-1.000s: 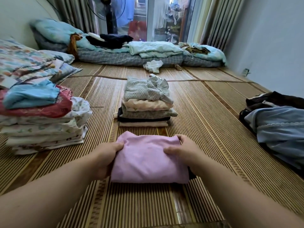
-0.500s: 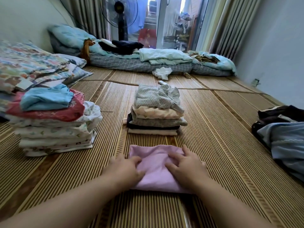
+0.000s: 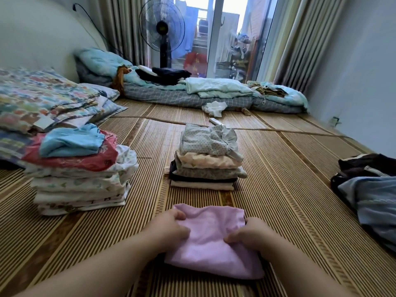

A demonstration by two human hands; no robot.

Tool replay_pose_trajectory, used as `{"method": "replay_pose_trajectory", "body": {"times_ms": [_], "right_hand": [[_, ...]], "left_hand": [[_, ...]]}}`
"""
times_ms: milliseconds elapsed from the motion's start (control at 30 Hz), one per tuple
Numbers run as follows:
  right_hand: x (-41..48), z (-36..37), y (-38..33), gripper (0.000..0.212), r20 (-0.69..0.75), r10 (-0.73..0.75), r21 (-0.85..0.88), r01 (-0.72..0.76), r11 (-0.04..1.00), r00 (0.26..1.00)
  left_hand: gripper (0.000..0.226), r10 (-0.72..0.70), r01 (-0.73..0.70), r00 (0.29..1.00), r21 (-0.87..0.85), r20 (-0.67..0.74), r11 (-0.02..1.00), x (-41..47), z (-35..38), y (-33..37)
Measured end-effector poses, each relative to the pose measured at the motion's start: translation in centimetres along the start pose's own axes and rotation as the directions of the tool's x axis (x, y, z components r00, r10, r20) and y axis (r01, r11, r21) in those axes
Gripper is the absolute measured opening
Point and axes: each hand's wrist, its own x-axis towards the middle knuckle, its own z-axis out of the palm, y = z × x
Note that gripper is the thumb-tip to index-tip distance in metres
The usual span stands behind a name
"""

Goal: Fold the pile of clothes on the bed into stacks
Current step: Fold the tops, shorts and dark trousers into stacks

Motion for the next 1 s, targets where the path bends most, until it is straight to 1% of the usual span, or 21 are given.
{"method": "replay_pose_trajectory", "body": {"times_ms": [33,100,200,267,333,400,433,500,600,667,733,767,800,867,900,933,1000], "right_hand": [[-0.1,0.1,-0.1,0.038,0.005,-0.034,0.027,0.034,0.999,0.999],[-0.3,0.3,-0.3,0.033,0.002,-0.105,0.111,0.104,0.988,0.994],[-1.4,0.1,-0.6,0.034,0.038,-0.154,0.239,0.141,0.961,0.987],[-2.0,-0.7,-0.6,0.034,-0.001,-0.214,0.318,0.203,0.926,0.977],[-2.6,-2.0,-1.6,0.033,-0.075,-0.286,0.44,0.289,0.85,0.955],[-2.5,-4.2,-3.5,0.03,-0.149,-0.35,0.552,0.371,0.746,0.925],[-2.1,-5.4,-4.8,0.029,-0.184,-0.374,0.582,0.407,0.704,0.909],[-0.9,-7.8,-7.9,0.03,-0.231,-0.412,0.598,0.463,0.655,0.881],[2.2,-11.0,-12.8,0.028,-0.264,-0.437,0.601,0.5,0.623,0.86],[4.6,-12.5,-15.8,0.03,-0.294,-0.45,0.569,0.533,0.627,0.843],[7.4,-13.1,-17.9,0.036,-0.307,-0.437,0.52,0.533,0.667,0.846],[8.9,-13.0,-18.6,0.034,-0.305,-0.424,0.497,0.522,0.693,0.853],[10.2,-12.8,-18.9,0.029,-0.3,-0.408,0.472,0.506,0.722,0.862],[13.2,-12.0,-18.8,0.021,-0.307,-0.347,0.438,0.455,0.775,0.886],[14.7,-11.6,-18.6,0.023,-0.322,-0.307,0.413,0.425,0.805,0.896],[16.0,-11.3,-18.2,0.029,-0.348,-0.267,0.371,0.394,0.841,0.899],[18.1,-10.7,-17.6,0.038,-0.399,-0.208,0.275,0.333,0.902,0.893]], "left_hand": [[0.048,0.018,-0.017,0.999,0.032,-0.035,0.999,-0.1,0.0,0.0],[0.047,0.05,-0.048,0.997,0.029,-0.062,0.998,-0.4,0.0,-0.2],[0.056,0.085,-0.088,0.995,-0.07,-0.045,0.994,-1.5,-0.2,-0.4],[0.061,0.123,-0.131,0.99,-0.131,-0.068,0.983,-2.1,-0.9,0.0],[0.063,0.19,-0.205,0.978,-0.224,-0.089,0.953,-2.2,-2.4,1.2],[0.063,0.287,-0.311,0.95,-0.316,-0.121,0.896,-2.0,-4.6,3.4],[0.063,0.325,-0.36,0.932,-0.321,-0.158,0.876,-1.5,-5.9,4.7],[0.067,0.359,-0.412,0.908,-0.308,-0.214,0.858,0.0,-8.4,7.6],[0.07,0.351,-0.423,0.896,-0.278,-0.273,0.863,3.6,-11.6,11.8],[0.067,0.33,-0.42,0.889,-0.277,-0.318,0.864,6.6,-12.9,13.9],[0.062,0.295,-0.397,0.886,-0.257,-0.357,0.881,9.8,-13.5,15.0],[0.06,0.27,-0.365,0.895,-0.233,-0.356,0.901,11.4,-13.5,15.3],[0.059,0.238,-0.317,0.915,-0.217,-0.325,0.923,12.7,-13.3,15.2],[0.063,0.181,-0.22,0.965,-0.211,-0.188,0.952,15.1,-12.7,14.8],[0.067,0.159,-0.181,0.98,-0.209,-0.117,0.961,16.0,-12.2,14.5],[0.071,0.147,-0.158,0.987,-0.193,-0.07,0.968,16.9,-11.8,14.1],[0.076,0.153,-0.157,0.986,-0.066,-0.062,0.985,18.6,-11.0,13.3]]}}
